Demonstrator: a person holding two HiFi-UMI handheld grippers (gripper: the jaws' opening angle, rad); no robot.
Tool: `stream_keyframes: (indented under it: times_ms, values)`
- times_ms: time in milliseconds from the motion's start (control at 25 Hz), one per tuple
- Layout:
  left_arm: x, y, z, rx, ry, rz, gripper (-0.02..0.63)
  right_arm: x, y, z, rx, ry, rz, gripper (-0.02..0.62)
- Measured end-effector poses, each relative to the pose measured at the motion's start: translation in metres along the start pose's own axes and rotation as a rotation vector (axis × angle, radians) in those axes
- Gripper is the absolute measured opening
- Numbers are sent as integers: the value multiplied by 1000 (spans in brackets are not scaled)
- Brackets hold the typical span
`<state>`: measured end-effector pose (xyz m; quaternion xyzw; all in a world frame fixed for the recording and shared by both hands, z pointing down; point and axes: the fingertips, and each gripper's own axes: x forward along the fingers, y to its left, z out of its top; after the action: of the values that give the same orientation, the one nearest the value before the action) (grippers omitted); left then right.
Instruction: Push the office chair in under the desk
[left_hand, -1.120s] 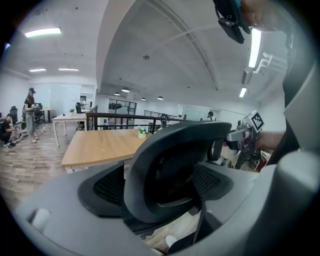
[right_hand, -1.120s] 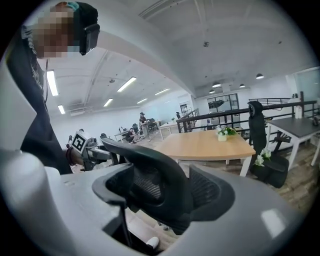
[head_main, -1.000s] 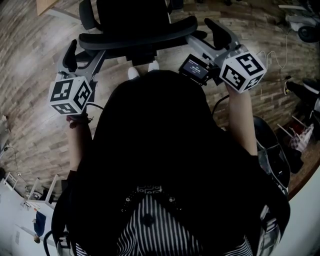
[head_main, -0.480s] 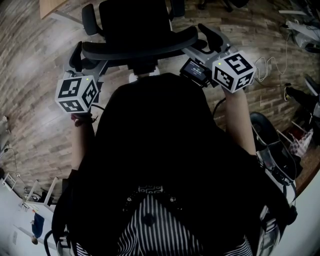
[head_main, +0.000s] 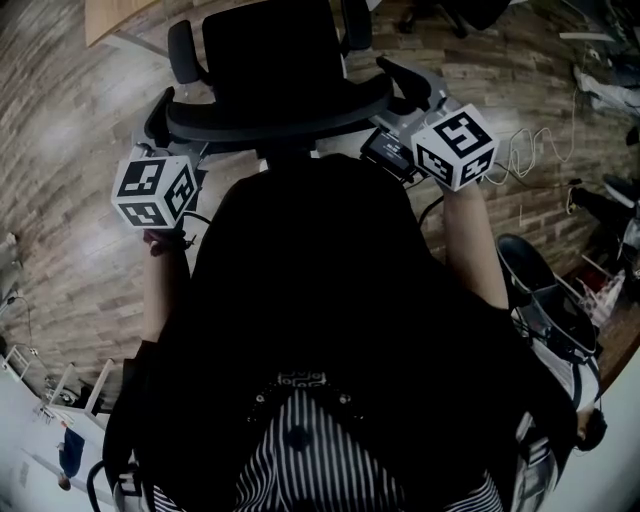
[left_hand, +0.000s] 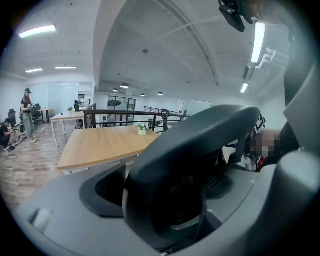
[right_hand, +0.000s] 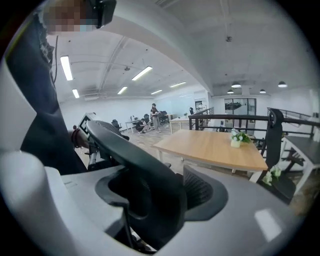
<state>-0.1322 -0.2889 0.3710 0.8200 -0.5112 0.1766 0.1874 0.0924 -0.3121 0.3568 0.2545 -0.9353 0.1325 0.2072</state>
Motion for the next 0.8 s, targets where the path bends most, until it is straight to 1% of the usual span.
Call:
stream_keyframes:
  times_ms: [80, 160, 360, 640, 800]
  values:
    - [0, 1, 4, 13, 0, 0, 431, 2, 0, 4, -48, 13, 7, 275]
    - [4, 3, 5, 14, -7, 6, 428, 6, -3, 5, -63, 17, 22, 268]
    - [10, 11, 5, -1, -34, 35, 428, 18, -7, 6, -76, 18, 67, 259]
    - [28, 16, 16, -12, -60, 84, 430, 25, -35, 15, -88, -29, 66, 255]
    - [32, 34, 21, -18, -86, 119, 433, 44, -42, 25, -101, -29, 101, 255]
